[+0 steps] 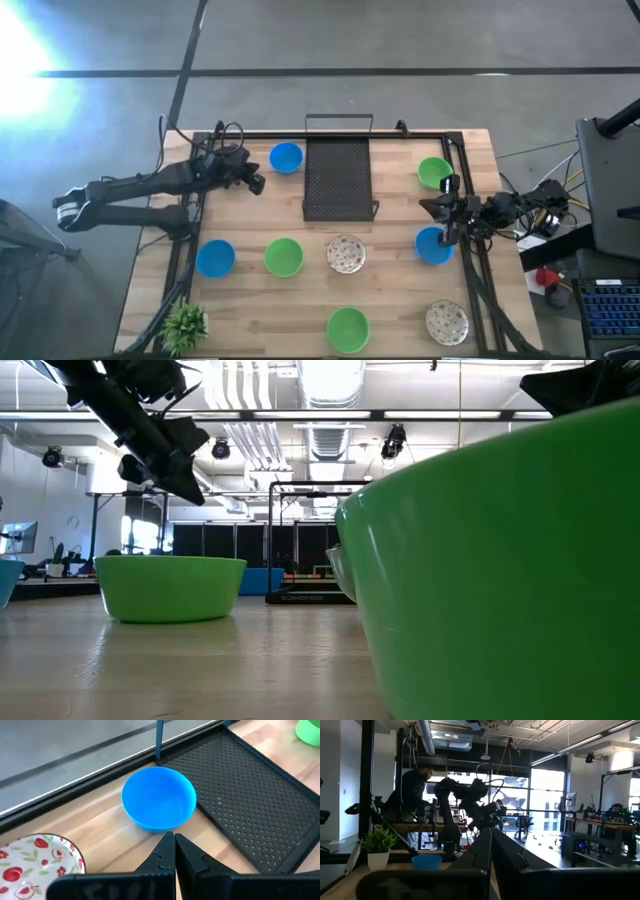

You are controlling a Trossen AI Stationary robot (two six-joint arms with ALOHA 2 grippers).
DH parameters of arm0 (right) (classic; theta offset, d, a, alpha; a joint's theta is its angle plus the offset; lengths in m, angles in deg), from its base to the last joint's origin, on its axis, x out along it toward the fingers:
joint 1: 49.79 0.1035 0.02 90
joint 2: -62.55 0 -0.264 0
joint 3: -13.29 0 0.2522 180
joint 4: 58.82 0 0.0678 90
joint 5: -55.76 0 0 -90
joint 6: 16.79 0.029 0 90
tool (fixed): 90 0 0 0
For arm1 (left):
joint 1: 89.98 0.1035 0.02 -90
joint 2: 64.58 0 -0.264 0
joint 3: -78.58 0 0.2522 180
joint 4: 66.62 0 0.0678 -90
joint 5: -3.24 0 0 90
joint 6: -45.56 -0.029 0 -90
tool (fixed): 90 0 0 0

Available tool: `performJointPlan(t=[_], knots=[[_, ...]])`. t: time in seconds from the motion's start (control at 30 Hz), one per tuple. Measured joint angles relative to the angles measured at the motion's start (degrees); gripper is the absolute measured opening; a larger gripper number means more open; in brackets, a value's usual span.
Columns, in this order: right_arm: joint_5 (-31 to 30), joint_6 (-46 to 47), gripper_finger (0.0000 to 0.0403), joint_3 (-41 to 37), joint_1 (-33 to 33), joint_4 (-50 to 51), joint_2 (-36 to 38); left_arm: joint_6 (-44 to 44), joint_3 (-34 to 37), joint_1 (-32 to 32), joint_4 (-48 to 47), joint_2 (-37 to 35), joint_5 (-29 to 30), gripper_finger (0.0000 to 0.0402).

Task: Pick & Place Mini bowls
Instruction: Put the top white bowl on the shelf

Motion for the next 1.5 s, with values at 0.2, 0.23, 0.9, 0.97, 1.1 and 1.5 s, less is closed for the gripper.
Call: performJointPlan(t=[0.2, 0.23, 0.9, 0.97, 1.1, 1.5], knots=[[0.00, -0.53, 0.0008, 0.00, 0.00, 0.03, 0.00, 4.95, -2.64, 2.33, -7.20, 0.67, 0.26, 0.0000], [0.00, -0.62, 0.0008, 0.00, 0.00, 0.01, 0.00, 5.54, -3.24, 2.94, -8.23, 1.13, 0.39, 0.0000], [0.00, -0.42, 0.0008, 0.00, 0.00, 0.01, 0.00, 6.35, -15.52, 9.71, -24.65, 16.88, 1.88, 0.0085], [0.00, -0.42, 0.0008, 0.00, 0.00, 0.01, 0.00, 7.24, -15.50, 10.00, -24.67, 17.77, 1.86, 0.0103], [0.02, -0.42, 0.0008, 0.00, 0.00, -0.01, 0.00, 8.82, -15.48, 11.21, -24.72, 19.78, 1.86, 0.0125], [0.02, -0.42, 0.0008, 0.00, 0.00, -0.01, 0.00, 8.92, -15.52, 14.56, -24.43, 26.60, 1.73, 0.0129]])
